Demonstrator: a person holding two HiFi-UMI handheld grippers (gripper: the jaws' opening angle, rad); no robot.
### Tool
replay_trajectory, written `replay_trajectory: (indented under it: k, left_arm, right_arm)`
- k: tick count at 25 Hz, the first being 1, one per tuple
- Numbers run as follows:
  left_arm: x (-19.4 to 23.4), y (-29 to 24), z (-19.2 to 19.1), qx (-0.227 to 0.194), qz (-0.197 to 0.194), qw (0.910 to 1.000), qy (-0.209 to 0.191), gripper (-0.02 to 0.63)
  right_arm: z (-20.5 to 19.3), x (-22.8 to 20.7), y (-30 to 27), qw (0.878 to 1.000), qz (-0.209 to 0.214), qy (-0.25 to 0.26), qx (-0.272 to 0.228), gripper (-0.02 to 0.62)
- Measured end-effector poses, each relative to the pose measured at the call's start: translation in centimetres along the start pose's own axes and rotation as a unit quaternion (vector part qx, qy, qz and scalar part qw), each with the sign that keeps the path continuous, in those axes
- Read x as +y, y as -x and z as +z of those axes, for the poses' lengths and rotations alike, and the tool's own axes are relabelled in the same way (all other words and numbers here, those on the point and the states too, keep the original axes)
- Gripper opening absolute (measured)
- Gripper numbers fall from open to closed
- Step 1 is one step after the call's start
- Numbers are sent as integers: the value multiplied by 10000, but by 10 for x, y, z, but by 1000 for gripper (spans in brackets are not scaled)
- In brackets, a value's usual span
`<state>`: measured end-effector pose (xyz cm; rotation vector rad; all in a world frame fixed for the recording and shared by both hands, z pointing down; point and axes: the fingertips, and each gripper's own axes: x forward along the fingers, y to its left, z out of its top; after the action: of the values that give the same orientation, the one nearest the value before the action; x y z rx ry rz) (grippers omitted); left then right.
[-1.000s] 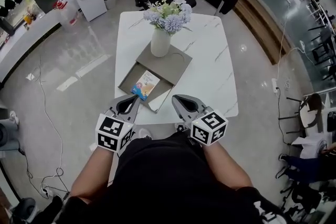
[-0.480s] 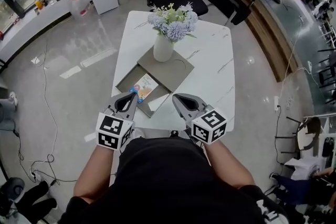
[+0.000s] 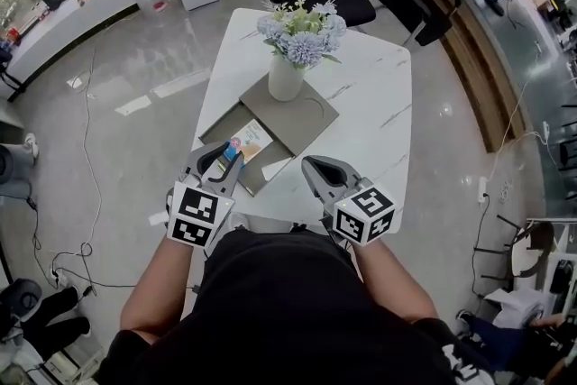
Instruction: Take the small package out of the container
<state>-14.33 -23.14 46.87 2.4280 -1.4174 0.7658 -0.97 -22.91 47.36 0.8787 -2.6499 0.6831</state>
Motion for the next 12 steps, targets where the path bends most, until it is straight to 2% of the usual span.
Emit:
replay_trajectory:
  k: [8,12]
  left_arm:
    - [-11,-20,-6,430,-253,9980,-395,207]
    - [-13,-27,-4,441,-337,9973,-475,249]
  right_arm:
    - [4,-7,-1,10000,22,-42,-80,0]
    - [3,-10,0,9999,-16,-92,-98,0]
